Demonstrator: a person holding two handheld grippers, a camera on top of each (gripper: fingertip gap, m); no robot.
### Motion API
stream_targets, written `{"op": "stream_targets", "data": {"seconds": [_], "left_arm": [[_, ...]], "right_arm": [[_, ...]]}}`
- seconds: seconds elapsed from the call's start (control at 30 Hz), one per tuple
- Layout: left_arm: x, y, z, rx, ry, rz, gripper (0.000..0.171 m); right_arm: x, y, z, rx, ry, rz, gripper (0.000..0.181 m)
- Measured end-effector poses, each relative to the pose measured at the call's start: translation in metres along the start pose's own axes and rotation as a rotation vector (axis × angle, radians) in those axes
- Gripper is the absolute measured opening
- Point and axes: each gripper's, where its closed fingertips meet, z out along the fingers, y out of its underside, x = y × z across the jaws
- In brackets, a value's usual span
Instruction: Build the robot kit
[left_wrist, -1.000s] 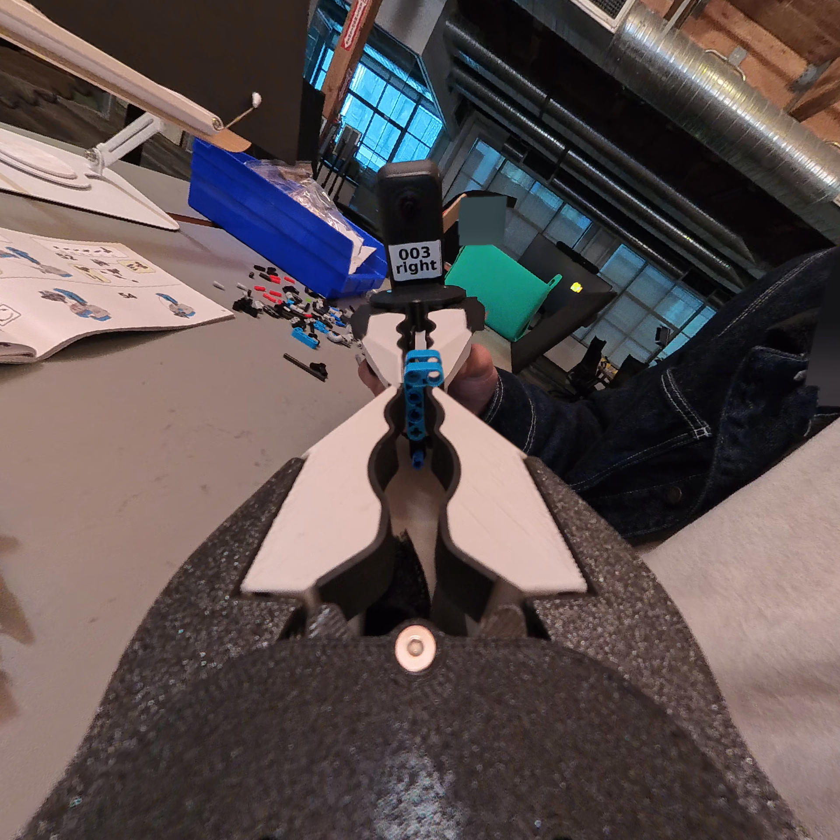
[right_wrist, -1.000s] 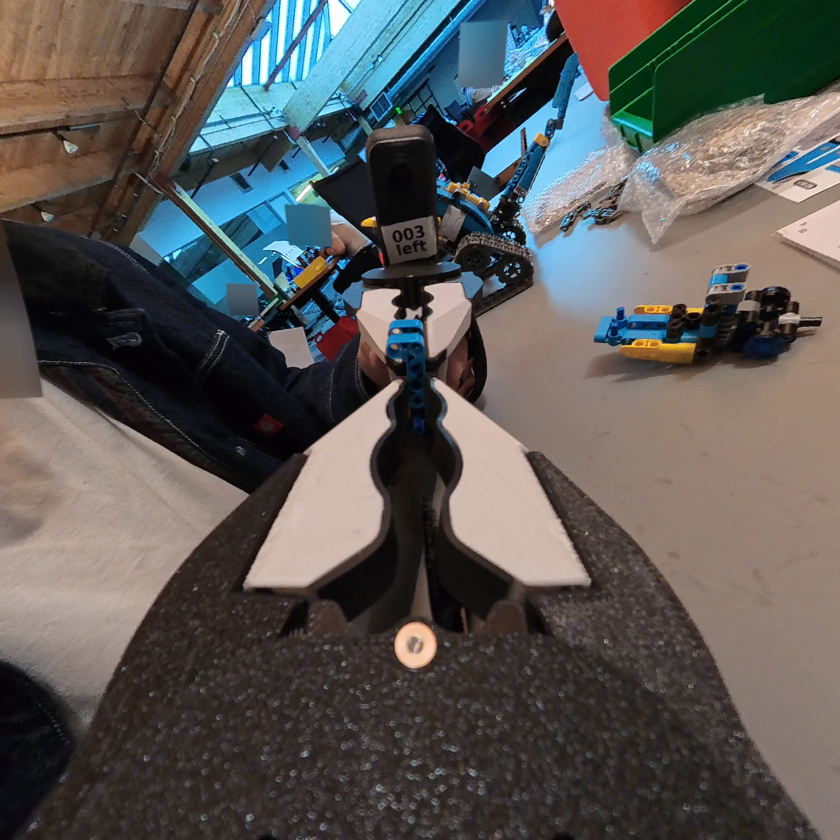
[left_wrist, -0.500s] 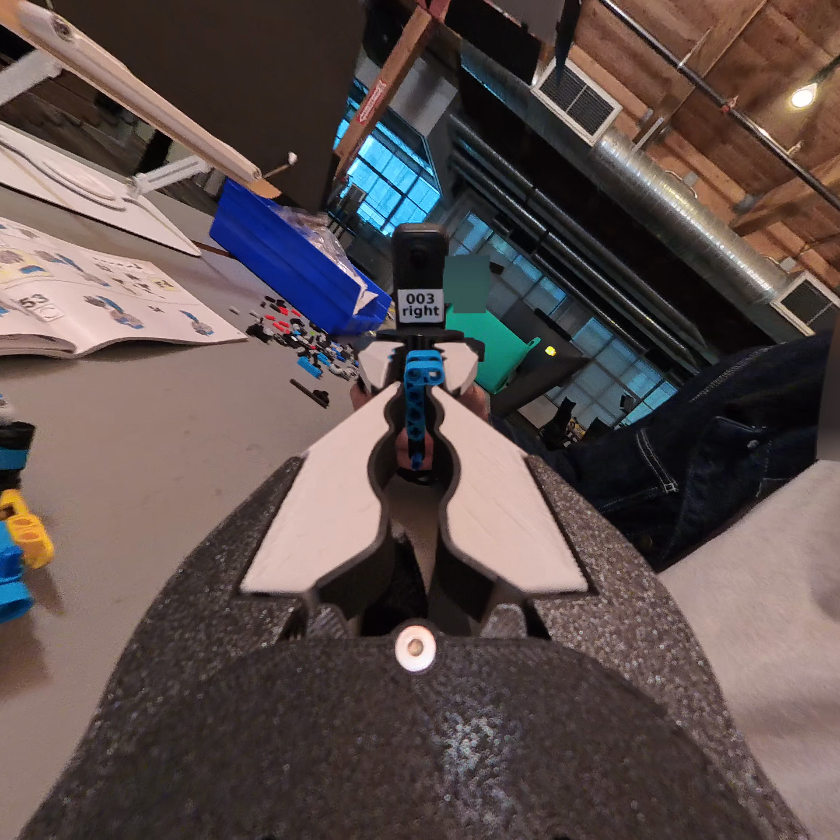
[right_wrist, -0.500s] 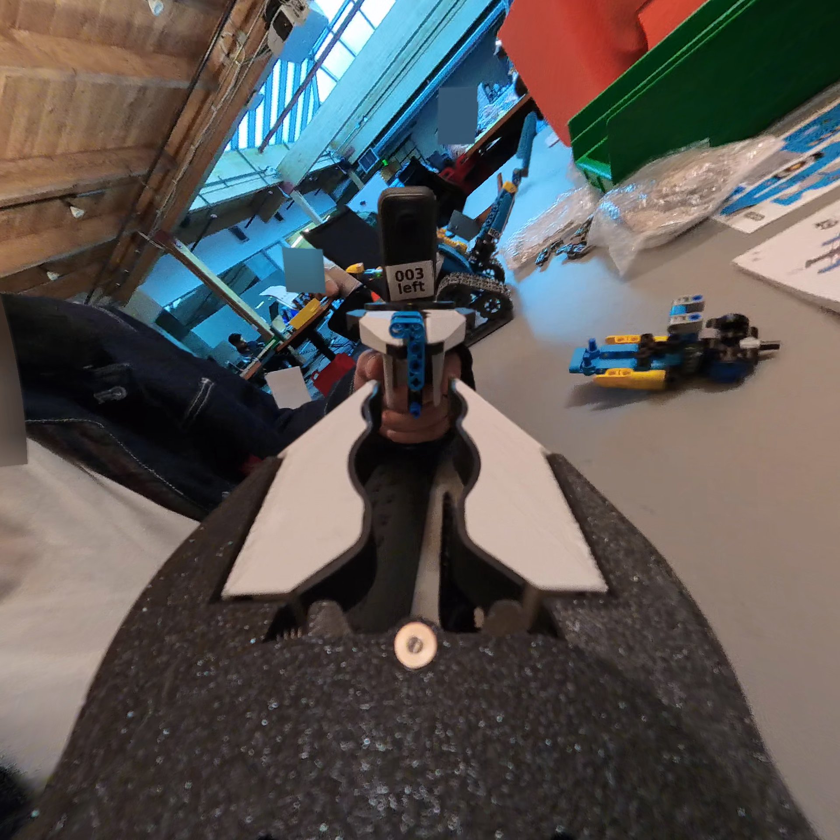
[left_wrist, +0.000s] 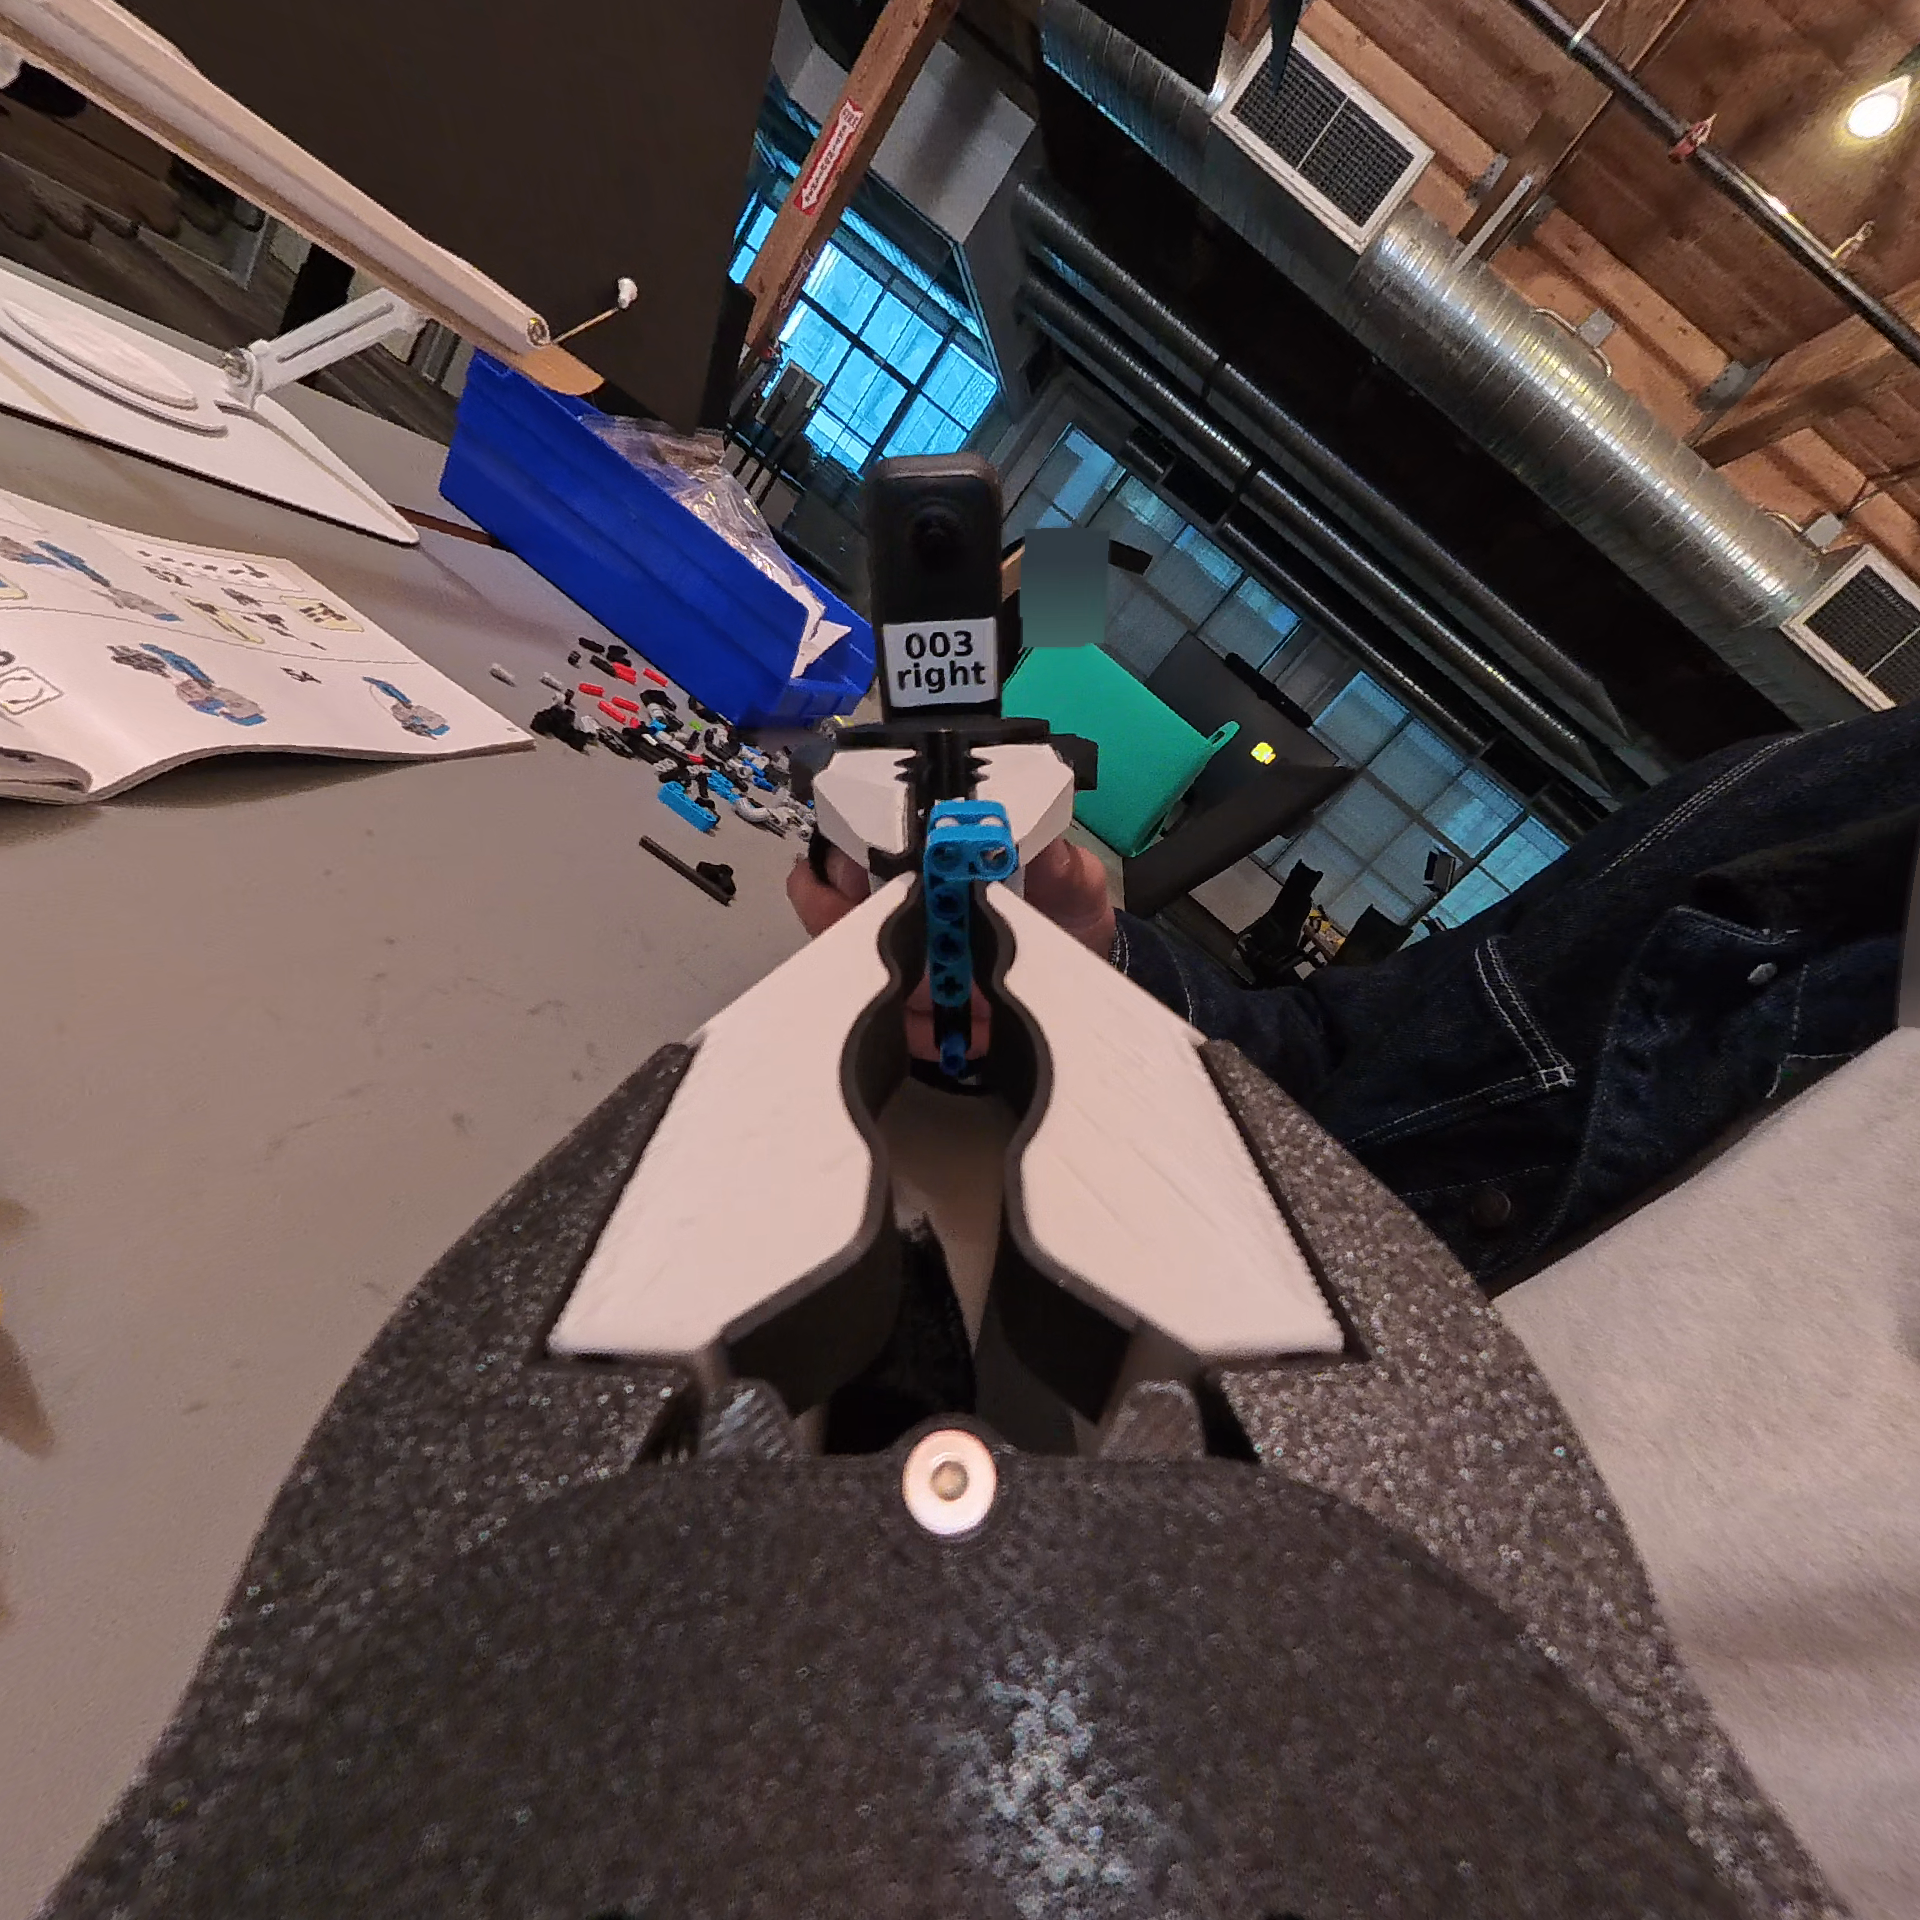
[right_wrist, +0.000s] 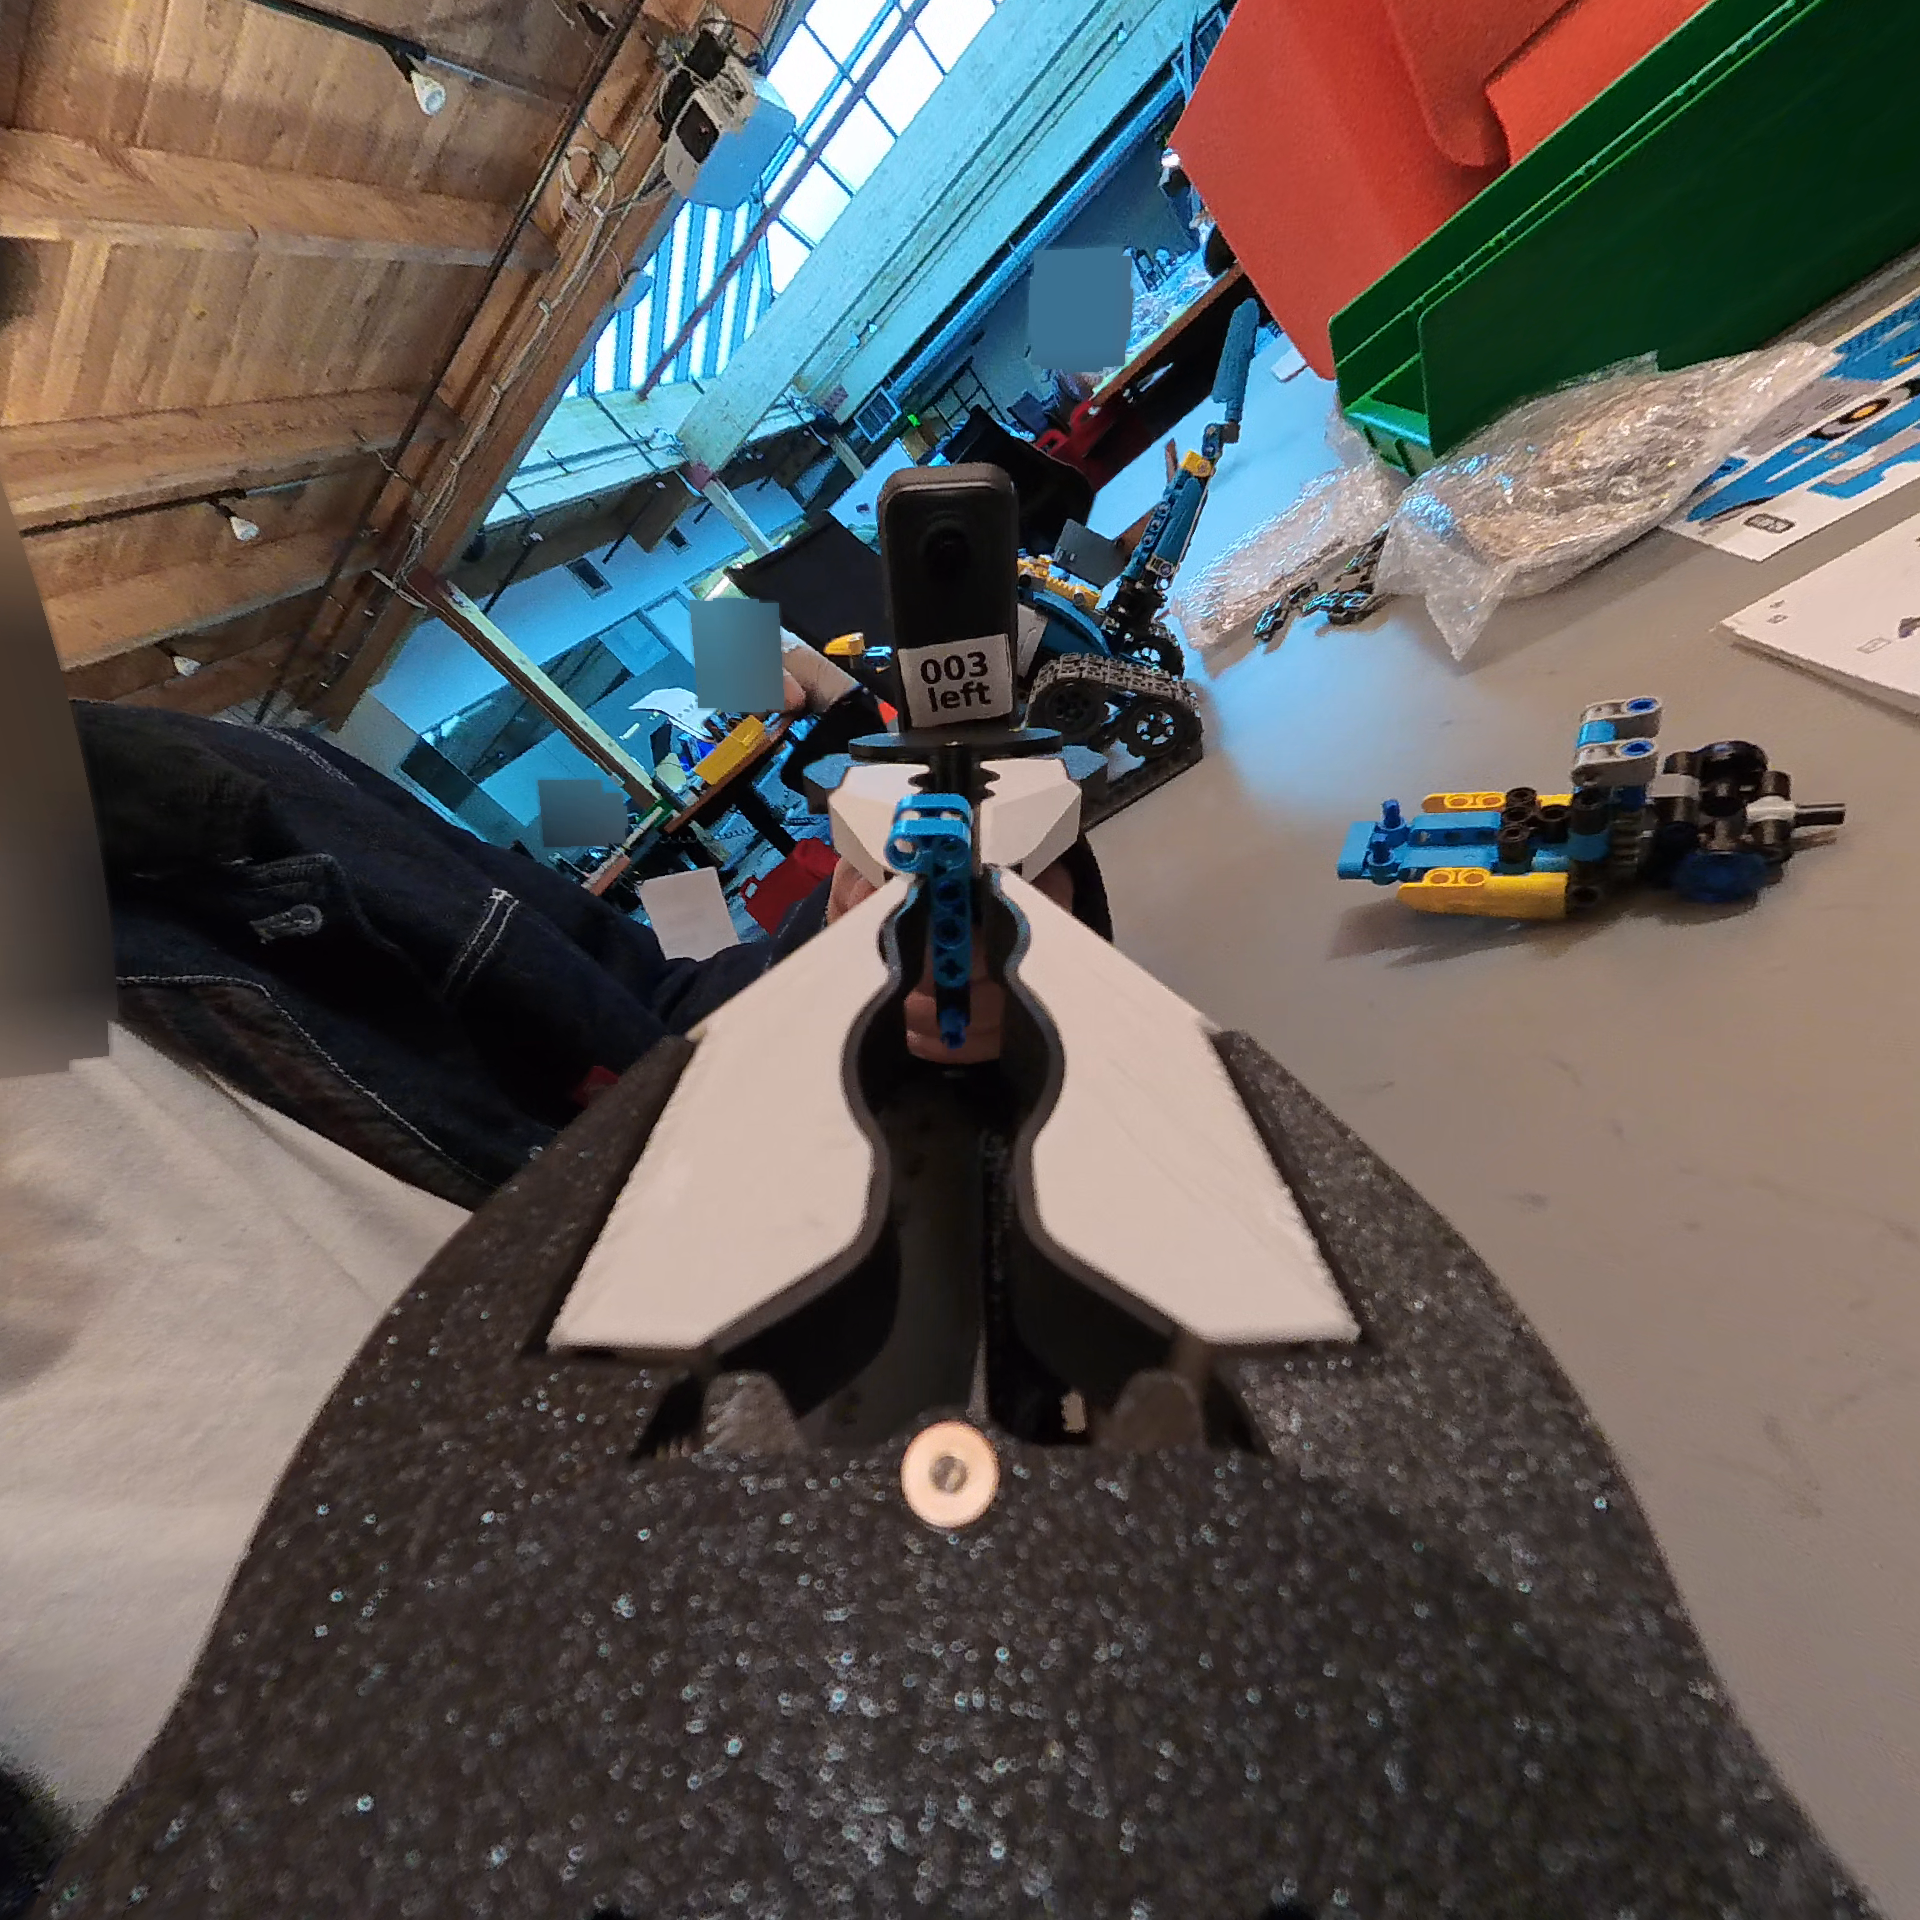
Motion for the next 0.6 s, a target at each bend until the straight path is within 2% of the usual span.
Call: {"op": "stream_targets", "data": {"seconds": [0.23,0.33,0.5,0.6], "left_arm": [[0.005,0.000,0.000,-0.002,0.047,-0.033,0.007],[0.000,0.002,0.002,-0.012,0.021,-0.049,0.007],[-0.003,0.000,0.000,-0.003,0.016,-0.058,0.006],[0.000,0.000,0.000,-0.005,0.023,-0.046,0.007]], "right_arm": [[-0.004,0.000,0.000,0.012,-0.086,0.093,0.010],[0.000,0.001,-0.003,-0.002,-0.049,0.072,0.006],[0.003,-0.011,-0.014,0.063,-0.013,0.069,0.006],[0.001,-0.012,-0.014,0.073,-0.028,0.090,0.006]]}}
